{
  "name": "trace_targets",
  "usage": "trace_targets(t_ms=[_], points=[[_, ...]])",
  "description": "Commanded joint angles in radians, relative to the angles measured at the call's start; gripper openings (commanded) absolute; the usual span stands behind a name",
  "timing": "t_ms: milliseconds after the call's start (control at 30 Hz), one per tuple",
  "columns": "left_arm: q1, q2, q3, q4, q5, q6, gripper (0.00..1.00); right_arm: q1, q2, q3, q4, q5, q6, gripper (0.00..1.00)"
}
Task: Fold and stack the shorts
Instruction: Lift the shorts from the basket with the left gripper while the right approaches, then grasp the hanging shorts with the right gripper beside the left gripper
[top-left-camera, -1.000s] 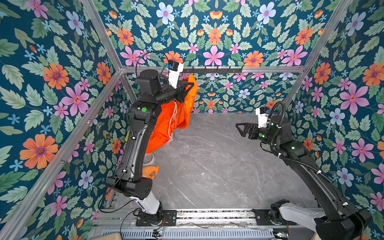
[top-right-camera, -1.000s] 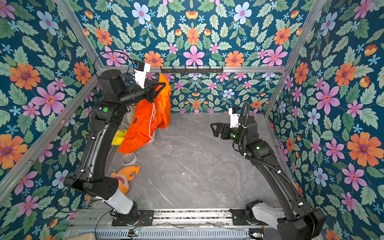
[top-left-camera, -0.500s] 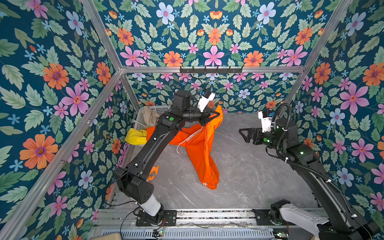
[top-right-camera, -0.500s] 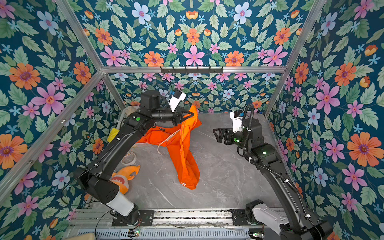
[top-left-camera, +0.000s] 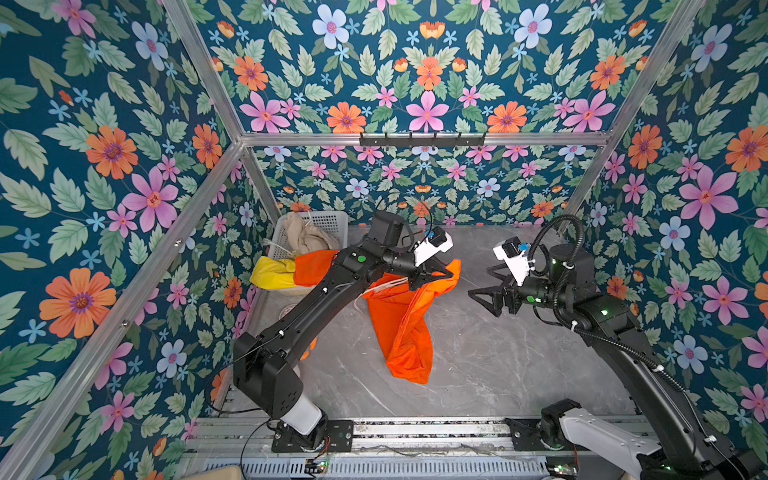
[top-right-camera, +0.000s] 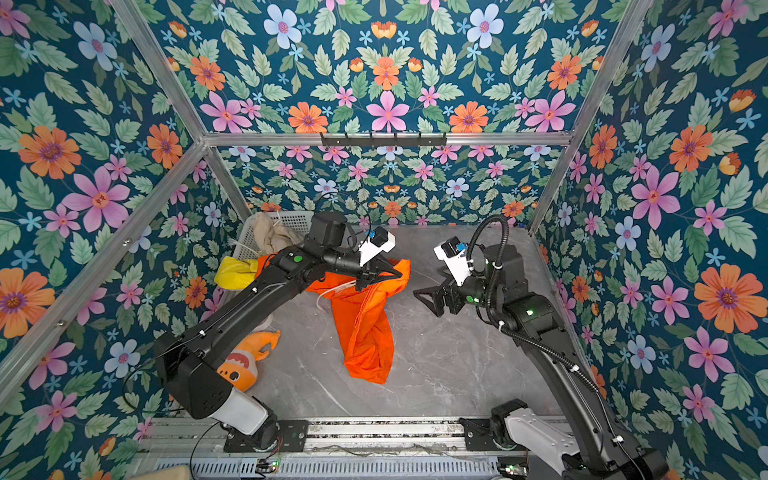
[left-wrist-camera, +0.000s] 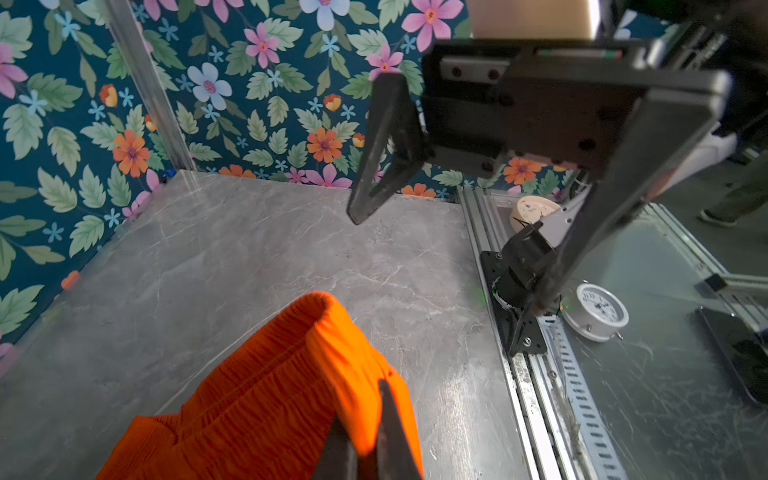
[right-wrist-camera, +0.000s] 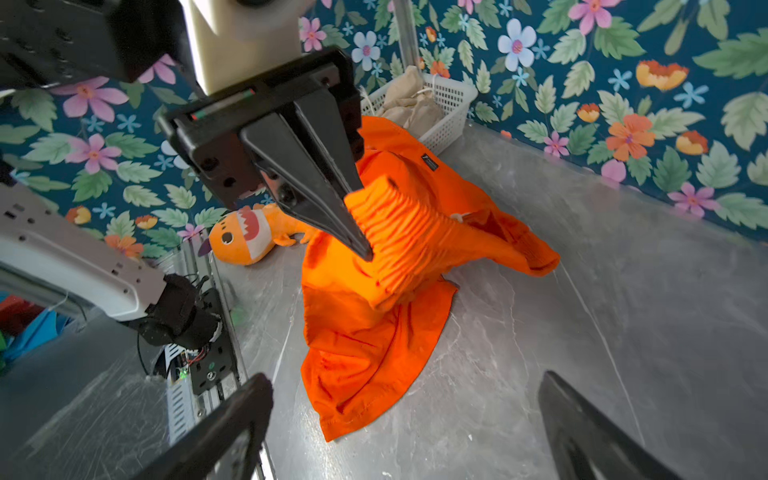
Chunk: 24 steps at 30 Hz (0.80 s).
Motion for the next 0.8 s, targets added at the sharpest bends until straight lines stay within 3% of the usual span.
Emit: trace_targets(t_ms=[0, 167, 433, 567, 767], points=[[-0.011, -0.017, -0.010, 0.006, 0.057, 0.148, 0.00, 0.004, 0.053, 0.076, -0.060, -0.096, -0.181, 0.99], [-0.034, -0.012, 0.009, -0.101, 0.034, 0.279, 0.00, 0.070, 0.119, 0.160, -0.192, -0.144, -0.400, 0.91], [-0.064, -0.022, 0.001, -0.163, 0.082, 0.423, 0.00, 0.109, 0.154, 0.163, -0.179, -0.163, -0.530, 0.99], [-0.076, -0.040, -0.035, -0.158, 0.092, 0.438, 0.00, 0.109, 0.182, 0.157, -0.167, -0.210, -0.593, 0.99], [-0.082, -0.064, -0.057, -0.139, 0.103, 0.424, 0.00, 0.109, 0.264, 0.228, -0.370, -0.321, -0.712, 0.93]])
